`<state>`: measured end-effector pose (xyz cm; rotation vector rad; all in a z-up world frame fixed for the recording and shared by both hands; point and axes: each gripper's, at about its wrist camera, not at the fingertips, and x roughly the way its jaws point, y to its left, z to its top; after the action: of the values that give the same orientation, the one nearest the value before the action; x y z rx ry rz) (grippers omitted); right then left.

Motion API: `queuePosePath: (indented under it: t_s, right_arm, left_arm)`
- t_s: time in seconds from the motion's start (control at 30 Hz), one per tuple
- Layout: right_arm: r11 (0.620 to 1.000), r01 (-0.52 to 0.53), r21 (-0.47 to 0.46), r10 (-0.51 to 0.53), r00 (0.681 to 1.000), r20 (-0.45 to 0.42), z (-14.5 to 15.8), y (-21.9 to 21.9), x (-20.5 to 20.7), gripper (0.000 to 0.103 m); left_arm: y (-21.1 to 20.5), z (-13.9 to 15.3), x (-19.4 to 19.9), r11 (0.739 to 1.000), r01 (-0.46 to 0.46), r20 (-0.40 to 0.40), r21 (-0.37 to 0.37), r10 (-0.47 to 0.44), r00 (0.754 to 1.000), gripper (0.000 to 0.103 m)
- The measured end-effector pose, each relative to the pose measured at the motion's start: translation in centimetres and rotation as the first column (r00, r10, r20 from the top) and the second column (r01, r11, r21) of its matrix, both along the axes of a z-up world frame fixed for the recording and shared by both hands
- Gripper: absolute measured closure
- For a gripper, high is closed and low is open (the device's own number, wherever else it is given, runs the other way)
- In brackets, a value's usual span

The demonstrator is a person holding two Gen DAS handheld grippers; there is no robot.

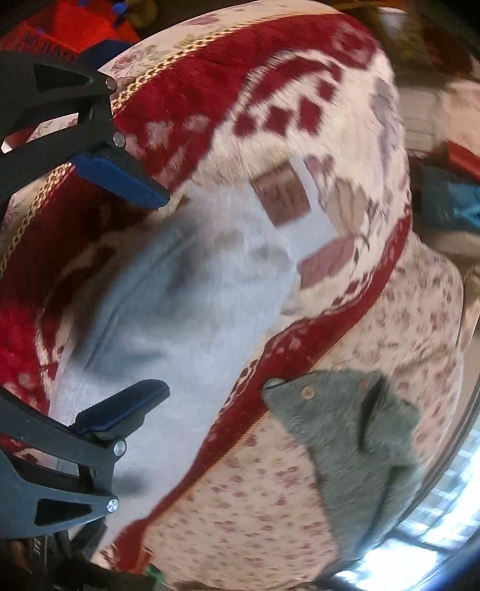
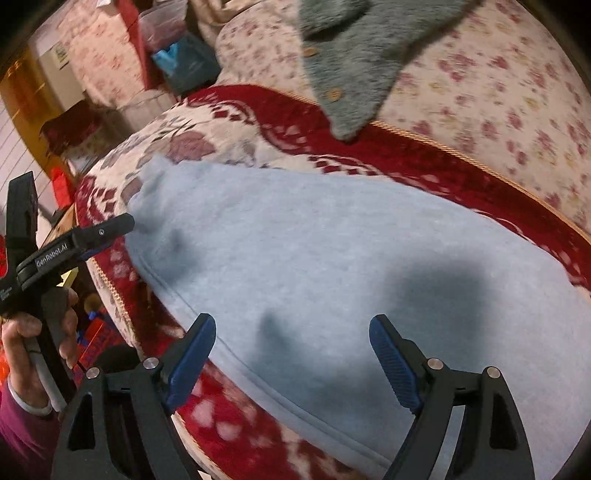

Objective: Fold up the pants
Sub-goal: 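Move both open tools back over the labelled waistband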

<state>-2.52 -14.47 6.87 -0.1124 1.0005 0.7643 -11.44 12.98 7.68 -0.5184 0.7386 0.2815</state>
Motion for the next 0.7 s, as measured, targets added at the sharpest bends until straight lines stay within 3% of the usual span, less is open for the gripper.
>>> queuePosePath:
  t_s: [0.17, 0.53, 0.7]
  right_arm:
    - [0.998, -0.068, 0.017, 0.067, 0.997, 0.037, 0.4, 3.1, 0.0, 0.014]
    - [0.99, -0.128, -0.051, 0.132, 0.988, 0.075, -0.1, 8.1, 2.6, 0.014]
    - [0.988, -0.148, -0.054, 0.153, 0.984, 0.094, 0.7, 10.2, 5.9, 0.014]
  left_arm:
    - [1.4, -2.1, -0.5, 0.994, 0.003, 0.021, -0.107, -0.001, 1.0, 0.008]
    - [1.9, -5.5, 1.3, 0.985, -0.011, 0.0, -0.17, 0.011, 1.0, 0.008]
    - [2.2, -6.7, 2.2, 0.981, -0.021, -0.006, -0.192, 0.02, 1.0, 0.008]
